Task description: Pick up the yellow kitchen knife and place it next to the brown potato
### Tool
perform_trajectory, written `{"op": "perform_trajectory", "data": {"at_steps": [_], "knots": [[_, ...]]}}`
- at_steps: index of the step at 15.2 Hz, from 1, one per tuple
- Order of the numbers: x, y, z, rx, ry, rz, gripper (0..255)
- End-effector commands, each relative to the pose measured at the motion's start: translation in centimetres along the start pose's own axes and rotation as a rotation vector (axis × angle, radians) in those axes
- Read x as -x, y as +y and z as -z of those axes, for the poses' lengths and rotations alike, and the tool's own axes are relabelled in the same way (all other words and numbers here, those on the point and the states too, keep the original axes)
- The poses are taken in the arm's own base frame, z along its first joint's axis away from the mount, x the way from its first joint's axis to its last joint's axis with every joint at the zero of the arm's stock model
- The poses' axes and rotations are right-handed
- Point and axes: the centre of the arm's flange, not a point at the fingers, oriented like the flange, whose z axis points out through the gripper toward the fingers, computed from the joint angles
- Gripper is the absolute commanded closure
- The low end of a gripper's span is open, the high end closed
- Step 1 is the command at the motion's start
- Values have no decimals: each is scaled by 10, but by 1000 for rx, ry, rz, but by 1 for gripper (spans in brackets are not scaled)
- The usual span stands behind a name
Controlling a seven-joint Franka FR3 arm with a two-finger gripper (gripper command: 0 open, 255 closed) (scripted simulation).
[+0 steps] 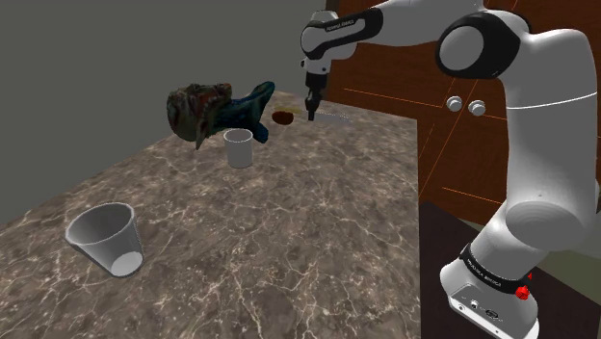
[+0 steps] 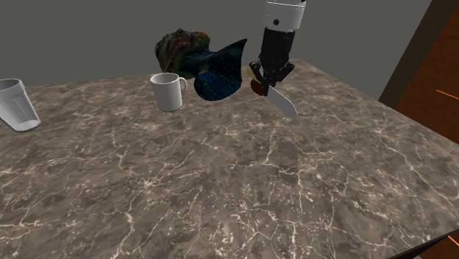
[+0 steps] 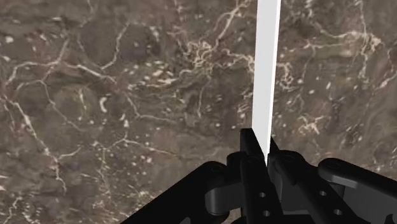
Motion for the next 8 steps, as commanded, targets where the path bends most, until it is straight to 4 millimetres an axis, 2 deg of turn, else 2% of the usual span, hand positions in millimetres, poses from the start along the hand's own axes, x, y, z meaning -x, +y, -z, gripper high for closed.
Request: {"op": "perform_trajectory", "data": {"at_steps": [1,8], "knots": [[0,1,-10,0,0,0,255],[0,4,-47,0,0,0,255]]}}
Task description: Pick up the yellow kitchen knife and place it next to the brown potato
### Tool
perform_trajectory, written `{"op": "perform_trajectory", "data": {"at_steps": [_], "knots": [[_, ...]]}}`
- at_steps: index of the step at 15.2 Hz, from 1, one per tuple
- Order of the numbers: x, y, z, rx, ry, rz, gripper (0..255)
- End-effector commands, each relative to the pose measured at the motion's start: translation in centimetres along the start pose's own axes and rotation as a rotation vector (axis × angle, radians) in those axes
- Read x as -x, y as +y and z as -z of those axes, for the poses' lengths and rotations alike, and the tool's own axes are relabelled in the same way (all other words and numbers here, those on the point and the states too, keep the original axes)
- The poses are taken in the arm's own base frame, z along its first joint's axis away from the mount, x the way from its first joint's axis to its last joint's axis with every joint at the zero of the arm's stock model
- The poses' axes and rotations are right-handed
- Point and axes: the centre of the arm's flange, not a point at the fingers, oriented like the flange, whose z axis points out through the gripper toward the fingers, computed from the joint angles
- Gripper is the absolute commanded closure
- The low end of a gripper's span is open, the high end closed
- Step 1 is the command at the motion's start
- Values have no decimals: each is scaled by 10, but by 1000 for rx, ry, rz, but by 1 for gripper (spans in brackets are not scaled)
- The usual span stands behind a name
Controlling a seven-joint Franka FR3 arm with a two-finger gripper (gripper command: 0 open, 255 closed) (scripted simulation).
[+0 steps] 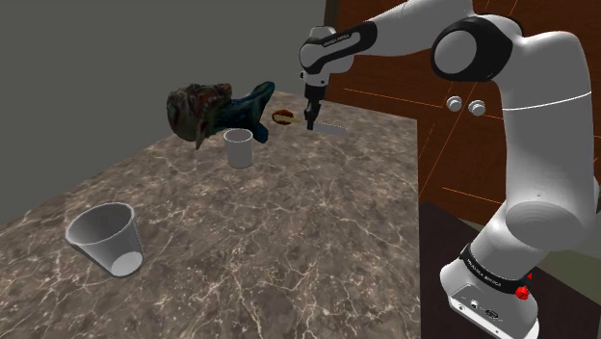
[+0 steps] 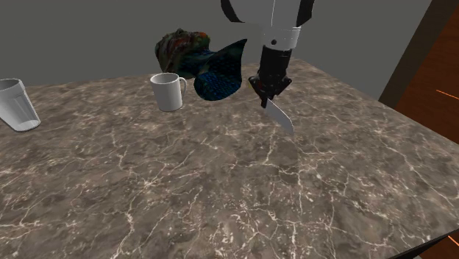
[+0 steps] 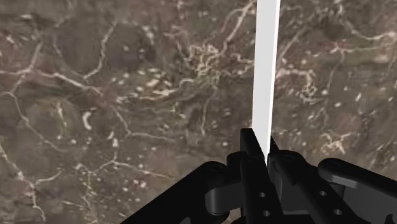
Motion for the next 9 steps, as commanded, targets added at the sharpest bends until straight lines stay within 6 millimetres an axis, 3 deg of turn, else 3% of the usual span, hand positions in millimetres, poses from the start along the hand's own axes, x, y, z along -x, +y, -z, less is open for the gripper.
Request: {"op": "perform_trajectory", "data": {"at_steps": [1,8,9], "knots": [[0,0,-12,0,0,0,255],[0,0,-12,0,0,0,255],[0,0,-12,0,0,0,0]]}}
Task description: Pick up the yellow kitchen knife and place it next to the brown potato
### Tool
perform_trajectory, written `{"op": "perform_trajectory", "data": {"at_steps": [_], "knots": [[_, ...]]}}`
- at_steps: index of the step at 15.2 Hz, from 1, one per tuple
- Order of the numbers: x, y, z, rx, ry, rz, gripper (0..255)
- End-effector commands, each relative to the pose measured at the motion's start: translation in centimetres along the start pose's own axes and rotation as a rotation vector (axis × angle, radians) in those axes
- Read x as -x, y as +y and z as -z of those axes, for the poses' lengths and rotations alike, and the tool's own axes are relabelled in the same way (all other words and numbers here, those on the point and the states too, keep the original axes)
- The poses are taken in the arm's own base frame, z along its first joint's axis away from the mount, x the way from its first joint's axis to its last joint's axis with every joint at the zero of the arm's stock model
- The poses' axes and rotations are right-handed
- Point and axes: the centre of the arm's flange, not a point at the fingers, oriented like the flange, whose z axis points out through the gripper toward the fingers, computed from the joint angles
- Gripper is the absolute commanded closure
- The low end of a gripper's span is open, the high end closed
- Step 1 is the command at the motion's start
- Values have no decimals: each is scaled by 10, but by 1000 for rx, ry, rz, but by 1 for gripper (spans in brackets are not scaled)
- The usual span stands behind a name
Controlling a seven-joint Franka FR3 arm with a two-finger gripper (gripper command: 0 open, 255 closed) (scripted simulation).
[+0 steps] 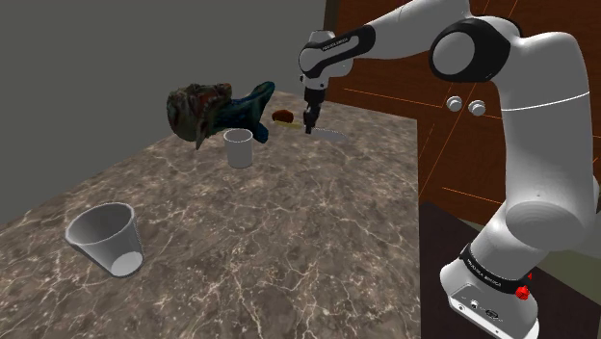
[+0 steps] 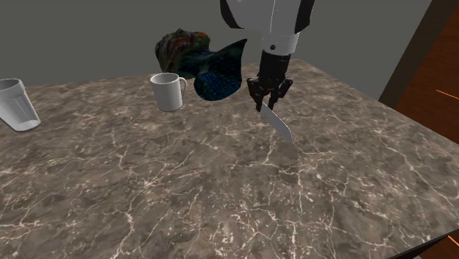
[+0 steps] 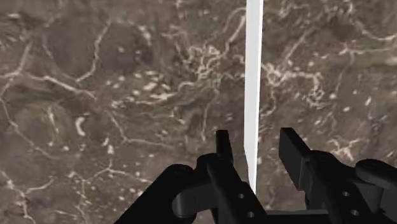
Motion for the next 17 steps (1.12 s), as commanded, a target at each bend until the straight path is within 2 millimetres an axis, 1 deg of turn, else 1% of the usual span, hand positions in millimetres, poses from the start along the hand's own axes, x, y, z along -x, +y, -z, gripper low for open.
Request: {"op": "perform_trajectory", "data": {"at_steps": [1,5,8,9,17], "knots": [[0,0,0,0,0,0,0],[0,0,0,0,0,0,0],[0,0,40,0,0,0,0],[0,0,50,0,0,0,0],[0,0,50,0,0,0,0]]}}
